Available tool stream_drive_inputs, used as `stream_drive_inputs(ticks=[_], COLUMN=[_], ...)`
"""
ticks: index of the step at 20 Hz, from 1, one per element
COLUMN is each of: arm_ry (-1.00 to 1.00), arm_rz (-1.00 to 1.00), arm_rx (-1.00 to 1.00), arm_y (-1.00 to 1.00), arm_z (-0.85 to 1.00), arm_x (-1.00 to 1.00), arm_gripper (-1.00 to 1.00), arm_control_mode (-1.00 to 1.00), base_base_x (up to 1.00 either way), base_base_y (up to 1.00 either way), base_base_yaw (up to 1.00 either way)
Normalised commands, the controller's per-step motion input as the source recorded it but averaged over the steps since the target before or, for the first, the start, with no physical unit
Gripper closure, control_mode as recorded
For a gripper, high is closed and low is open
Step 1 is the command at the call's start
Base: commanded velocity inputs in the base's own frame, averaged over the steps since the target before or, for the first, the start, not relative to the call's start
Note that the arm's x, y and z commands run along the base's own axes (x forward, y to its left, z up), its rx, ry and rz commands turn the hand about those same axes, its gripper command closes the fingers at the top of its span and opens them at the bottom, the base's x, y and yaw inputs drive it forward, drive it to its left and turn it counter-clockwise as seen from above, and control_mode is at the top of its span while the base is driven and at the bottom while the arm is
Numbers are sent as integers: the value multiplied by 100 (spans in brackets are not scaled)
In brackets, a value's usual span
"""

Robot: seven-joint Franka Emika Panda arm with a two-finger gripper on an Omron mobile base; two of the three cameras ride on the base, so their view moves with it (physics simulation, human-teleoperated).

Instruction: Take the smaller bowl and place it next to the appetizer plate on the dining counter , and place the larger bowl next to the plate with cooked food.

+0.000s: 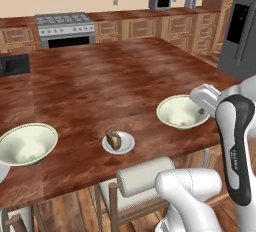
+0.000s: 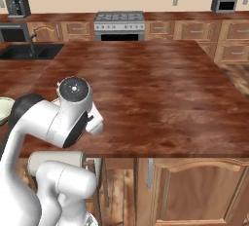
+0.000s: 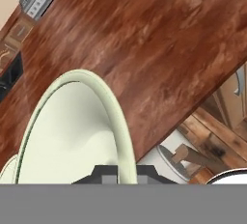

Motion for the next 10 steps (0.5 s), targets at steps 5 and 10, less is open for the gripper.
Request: stream_drive_inputs(ticks=[5, 10], arm_ry=[6, 15], arm_rz=[0, 3], arm_rx=[5, 8], arm_y=[0, 0], arm_z=[-25, -17], arm_x=[29, 26], arm_gripper=[100, 100], arm_control_mode=[-100, -100], base_base_x=[0, 0], base_base_y=[0, 0], base_base_yaw=[0, 0])
